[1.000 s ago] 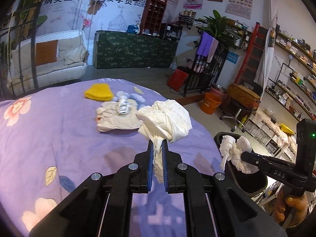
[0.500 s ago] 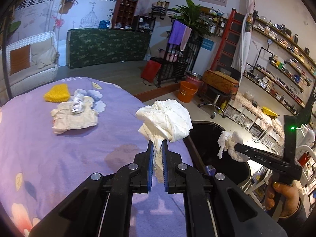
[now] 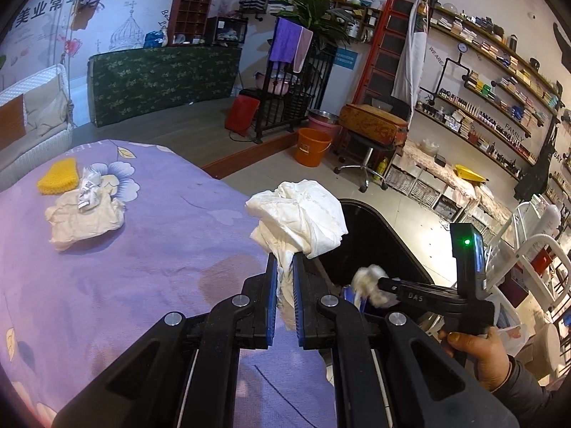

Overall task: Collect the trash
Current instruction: 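Open the right tool over the bin to drop the white tissue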

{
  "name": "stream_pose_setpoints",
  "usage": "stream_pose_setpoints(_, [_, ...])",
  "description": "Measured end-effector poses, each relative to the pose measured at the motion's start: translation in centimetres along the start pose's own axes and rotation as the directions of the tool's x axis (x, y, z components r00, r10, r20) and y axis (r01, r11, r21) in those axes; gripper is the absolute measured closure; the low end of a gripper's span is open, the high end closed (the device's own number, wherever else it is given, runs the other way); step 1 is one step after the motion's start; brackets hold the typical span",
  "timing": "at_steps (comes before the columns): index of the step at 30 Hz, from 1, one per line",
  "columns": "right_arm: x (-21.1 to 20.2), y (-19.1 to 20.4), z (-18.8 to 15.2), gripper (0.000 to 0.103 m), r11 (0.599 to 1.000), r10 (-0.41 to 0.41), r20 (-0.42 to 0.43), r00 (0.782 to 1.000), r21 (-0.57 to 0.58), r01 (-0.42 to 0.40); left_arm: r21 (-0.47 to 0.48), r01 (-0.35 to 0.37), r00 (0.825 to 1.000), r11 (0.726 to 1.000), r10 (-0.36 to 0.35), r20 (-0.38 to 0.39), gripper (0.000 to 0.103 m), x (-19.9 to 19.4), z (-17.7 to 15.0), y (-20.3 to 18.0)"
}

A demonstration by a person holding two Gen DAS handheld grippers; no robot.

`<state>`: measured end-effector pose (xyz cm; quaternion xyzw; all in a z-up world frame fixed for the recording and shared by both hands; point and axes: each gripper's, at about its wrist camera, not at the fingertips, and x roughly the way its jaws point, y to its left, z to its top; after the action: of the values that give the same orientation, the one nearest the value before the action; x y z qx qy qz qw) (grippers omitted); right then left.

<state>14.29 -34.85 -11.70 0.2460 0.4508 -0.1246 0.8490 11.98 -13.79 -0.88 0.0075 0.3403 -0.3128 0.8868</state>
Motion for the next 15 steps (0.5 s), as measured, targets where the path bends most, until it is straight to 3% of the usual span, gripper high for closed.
stream_pose_setpoints(2, [-0.4,-0.1,0.1,0.038,1.000,-0.011,0.028,1.000,0.007,0.011,0.010,0.004,1.000,1.000,-0.004,-0.003,0.095,0.2,0.1,-0.5])
stream_pose_setpoints(9, [-3.6,-0.7,1.2,0.027,0.998,-0.050,0.142,0.989,0.055,0.042,0.047,0.044,0.999,0.998,-0.043,-0.020,0.095,1.5,0.6,-2.3])
stream_pose_setpoints(15, [-7.0,-2.2,2.0,0.025,0.993,-0.093,0.223,0.970,0.085,0.076,0.097,0.087,0.996,0.992,-0.083,-0.042,0.095,3.2,1.1,-4.7])
